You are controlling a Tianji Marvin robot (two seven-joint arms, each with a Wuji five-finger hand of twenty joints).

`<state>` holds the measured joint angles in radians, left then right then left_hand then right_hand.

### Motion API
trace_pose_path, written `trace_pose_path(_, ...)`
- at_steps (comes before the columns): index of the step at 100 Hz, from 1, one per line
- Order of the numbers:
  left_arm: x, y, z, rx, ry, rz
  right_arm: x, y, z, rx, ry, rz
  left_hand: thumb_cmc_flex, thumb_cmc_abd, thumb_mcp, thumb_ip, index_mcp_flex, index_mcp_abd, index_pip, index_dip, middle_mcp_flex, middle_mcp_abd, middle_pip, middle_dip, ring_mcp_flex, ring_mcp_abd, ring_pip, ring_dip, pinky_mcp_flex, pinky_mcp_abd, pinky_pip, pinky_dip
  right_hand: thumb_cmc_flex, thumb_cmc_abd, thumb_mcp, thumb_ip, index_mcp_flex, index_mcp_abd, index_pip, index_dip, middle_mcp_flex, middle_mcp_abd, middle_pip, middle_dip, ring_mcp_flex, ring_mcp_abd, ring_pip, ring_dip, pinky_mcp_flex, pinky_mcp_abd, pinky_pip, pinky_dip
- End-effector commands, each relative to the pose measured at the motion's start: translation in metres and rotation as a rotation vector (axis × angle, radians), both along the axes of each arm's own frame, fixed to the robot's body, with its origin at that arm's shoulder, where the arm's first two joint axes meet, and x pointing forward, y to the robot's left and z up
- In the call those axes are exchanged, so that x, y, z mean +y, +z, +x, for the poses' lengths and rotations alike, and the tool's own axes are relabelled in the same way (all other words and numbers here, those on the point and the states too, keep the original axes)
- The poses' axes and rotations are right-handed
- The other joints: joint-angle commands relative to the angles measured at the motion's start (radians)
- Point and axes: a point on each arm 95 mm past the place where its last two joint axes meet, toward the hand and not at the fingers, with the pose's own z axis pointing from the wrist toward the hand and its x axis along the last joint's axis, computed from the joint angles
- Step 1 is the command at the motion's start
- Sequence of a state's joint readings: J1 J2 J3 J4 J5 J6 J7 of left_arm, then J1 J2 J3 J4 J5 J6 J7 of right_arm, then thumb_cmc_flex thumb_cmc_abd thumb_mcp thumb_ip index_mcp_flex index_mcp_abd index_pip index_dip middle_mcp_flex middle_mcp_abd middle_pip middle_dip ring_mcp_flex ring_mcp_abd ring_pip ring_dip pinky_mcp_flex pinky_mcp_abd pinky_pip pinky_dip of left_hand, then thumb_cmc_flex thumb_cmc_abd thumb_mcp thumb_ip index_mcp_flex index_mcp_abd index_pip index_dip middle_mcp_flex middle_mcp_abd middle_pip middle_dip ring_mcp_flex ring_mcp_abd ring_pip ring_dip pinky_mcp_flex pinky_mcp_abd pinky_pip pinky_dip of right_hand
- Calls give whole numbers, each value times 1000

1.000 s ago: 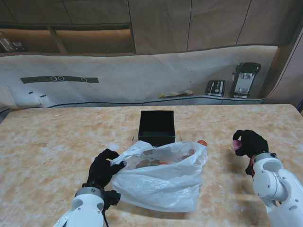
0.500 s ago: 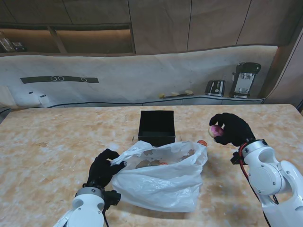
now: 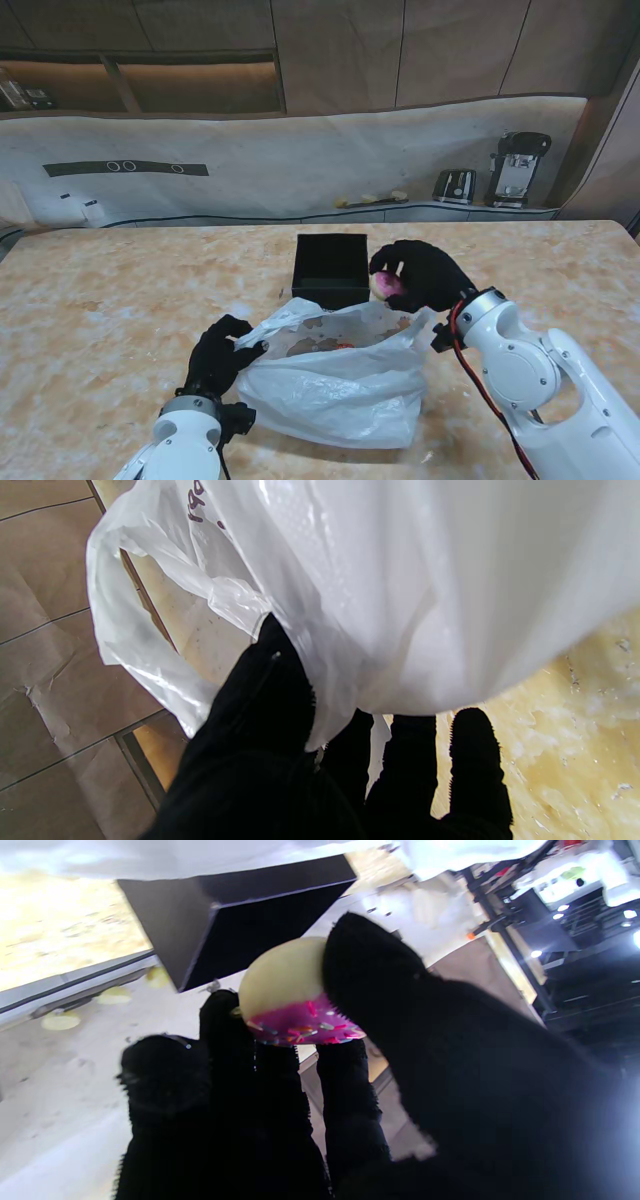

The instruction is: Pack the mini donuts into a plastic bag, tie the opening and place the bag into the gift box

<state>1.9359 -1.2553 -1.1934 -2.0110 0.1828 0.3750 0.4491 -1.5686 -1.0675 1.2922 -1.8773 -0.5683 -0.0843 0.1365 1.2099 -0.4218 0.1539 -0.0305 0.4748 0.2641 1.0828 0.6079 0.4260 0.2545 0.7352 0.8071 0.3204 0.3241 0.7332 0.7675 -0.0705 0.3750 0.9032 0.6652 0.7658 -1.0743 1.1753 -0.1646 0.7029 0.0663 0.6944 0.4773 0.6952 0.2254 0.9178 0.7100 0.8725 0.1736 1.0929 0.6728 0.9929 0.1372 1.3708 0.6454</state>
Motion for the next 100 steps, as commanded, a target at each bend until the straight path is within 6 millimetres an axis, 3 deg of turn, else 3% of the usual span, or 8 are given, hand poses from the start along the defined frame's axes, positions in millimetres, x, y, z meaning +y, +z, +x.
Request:
trace_pose_path(1,-3,1,-2,7,-8,-14,14,-1,-3,11,48,8,21,22,-23,28,-10,-2,42,8,-19,-24,14,-9,-13,-6,0,-13,-16,-29,-3,4,72,57,71,16,36,-19,60,28,33,-25,46,53,36,7,38,24,7,-90,21,20)
trace_pose_path(32,-3,1,-2,4,-10,-20,38,-9,-8,53,162,8,22,22,-22,28,-10,-3,42,8,-20,-24,14,-8,-13,-6,0,-13,-17,-30,-3,4,34,108,-21,41,24,-27,36,30,15,-44,16,52,19,-13,-20,24,-64,-80,6,40)
trace_pose_path(58,-4,1,-1,4,-12,-24,44,-21,-9,66,248,-72,22,21,-22,28,-10,-2,42,8,-18,-22,15,-8,-15,-6,-1,-13,-16,-30,-1,5,2,146,-70,65,11,-41,-1,18,-24,-72,-40,19,-25,-38,-120,14,-189,-32,-37,39)
trace_pose_path(76,-4,1,-1,5,-14,-23,46,-27,-9,80,265,-93,22,21,-23,28,-10,-3,42,9,-20,-24,14,-9,-15,-7,-1,-13,-16,-29,-1,5,-19,171,-93,107,1,-50,-27,10,-46,-83,-81,-13,-58,-56,-192,0,-246,-16,-46,45)
trace_pose_path(100,-4,1,-1,3,-18,-25,46,-30,-4,46,296,-156,21,22,-23,28,-10,-3,42,9,-19,-24,15,-9,-14,-7,-1,-13,-15,-30,0,5,-58,216,-171,125,-70,-79,-103,-27,-168,-99,-177,-72,-208,-74,-338,-60,-451,40,-112,68)
